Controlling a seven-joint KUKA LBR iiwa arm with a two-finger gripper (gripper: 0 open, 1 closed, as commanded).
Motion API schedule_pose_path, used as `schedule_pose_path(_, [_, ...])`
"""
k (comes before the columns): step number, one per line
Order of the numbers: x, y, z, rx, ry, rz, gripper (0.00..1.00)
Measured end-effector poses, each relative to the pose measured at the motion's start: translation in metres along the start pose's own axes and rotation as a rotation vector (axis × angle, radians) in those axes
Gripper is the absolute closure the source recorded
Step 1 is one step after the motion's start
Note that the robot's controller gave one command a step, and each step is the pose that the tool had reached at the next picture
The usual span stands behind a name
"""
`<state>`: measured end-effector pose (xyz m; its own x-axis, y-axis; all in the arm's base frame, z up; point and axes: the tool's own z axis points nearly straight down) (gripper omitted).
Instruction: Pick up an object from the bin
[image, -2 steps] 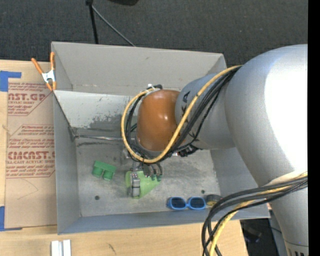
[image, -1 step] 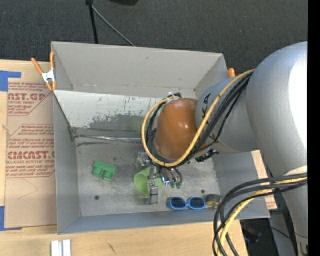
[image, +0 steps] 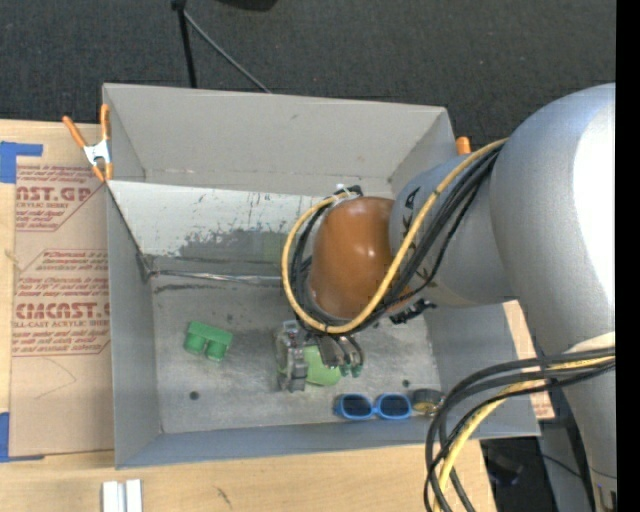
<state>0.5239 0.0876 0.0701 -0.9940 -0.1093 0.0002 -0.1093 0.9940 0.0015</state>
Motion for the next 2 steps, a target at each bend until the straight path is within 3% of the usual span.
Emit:
schedule_pose_path(1, [0.0001, 0.0, 0.0006, 0.0, 0.0, 0.0, 0.0])
schedule_pose_path(2, [0.0069, 0.0033, 0.0008, 0.001, 0.001, -0.082, 0.0])
